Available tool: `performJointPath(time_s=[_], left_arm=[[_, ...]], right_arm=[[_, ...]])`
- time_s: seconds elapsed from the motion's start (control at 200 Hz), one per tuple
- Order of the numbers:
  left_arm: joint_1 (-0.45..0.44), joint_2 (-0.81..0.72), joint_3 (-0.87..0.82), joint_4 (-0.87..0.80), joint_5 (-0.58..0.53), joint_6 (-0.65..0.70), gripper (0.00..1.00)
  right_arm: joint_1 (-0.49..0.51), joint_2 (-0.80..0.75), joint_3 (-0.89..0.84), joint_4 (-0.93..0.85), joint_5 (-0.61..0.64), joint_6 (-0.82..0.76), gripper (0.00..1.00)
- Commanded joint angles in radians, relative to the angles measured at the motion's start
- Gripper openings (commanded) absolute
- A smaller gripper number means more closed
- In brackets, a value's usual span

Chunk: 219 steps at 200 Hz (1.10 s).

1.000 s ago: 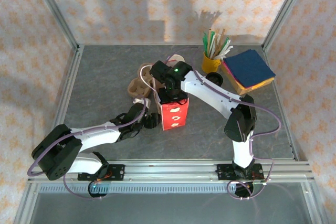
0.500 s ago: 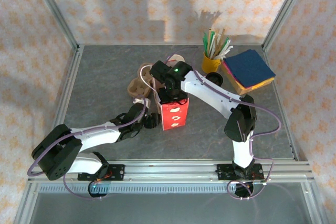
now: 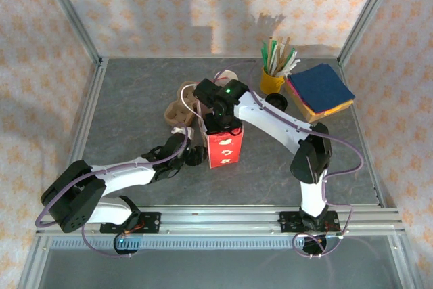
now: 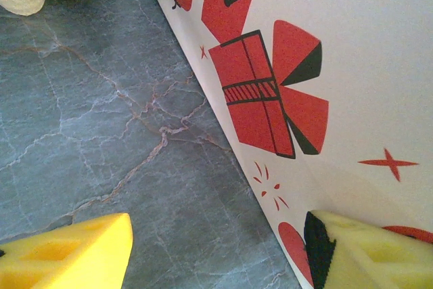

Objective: Pack the takeout coffee

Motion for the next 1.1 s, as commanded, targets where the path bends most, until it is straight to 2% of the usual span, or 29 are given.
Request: performJointPath(time_s=[0.0,0.375,0.656,1.091], left_arm=[[-0.009,-0.014,-0.002,-0.003,-0.019,0.007,0.7],[-0.009,-0.023,-0.013,-0.005,-0.025,0.006,0.7],[-0.009,-0.008,-0.018,0.007,-0.022,0.005,0.7],[-0.011,0.023,-0.022,0.029,-0.021,0.004,0.7]], right_arm=[[0.008,-0.028,-0.022,-0.036,0.012,0.009,0.51],[0.001,-0.039,-0.022,-0.034,0.016,-0.007,0.51],[-0.013,-0.041,0.049,-0.035,0.015,-0.007,0.48],[-0.012,-0.08,0.025,-0.036,-0.007,0.012,0.48]])
